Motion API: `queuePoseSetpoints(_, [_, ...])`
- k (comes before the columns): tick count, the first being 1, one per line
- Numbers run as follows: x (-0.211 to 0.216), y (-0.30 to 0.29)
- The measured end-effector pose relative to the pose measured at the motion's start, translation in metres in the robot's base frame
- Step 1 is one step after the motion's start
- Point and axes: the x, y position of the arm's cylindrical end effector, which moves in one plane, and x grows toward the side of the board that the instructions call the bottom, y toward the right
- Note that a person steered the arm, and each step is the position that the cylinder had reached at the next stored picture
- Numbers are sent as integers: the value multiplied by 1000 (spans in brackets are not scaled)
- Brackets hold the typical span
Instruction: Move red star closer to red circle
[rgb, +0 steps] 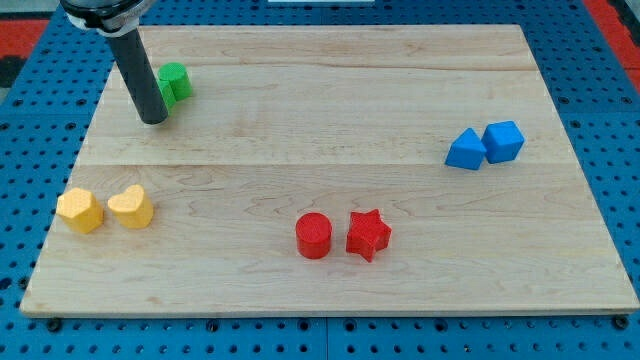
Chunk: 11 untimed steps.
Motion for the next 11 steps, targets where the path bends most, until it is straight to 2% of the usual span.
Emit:
queuePoseSetpoints(1, [0,2])
queuePoseSetpoints(2, [14,40])
queuePoseSetpoints(3, [43,41])
queuePoseSetpoints(4, [44,36])
queuePoseSetpoints(5, [44,101])
queuePoseSetpoints(6, [54,224])
queuePoseSetpoints(7, [98,331])
queuePoseSetpoints(8, [161,362])
queuePoseSetpoints(9, [195,333])
queuePoseSetpoints(10, [194,261])
queuePoseSetpoints(11, [191,218])
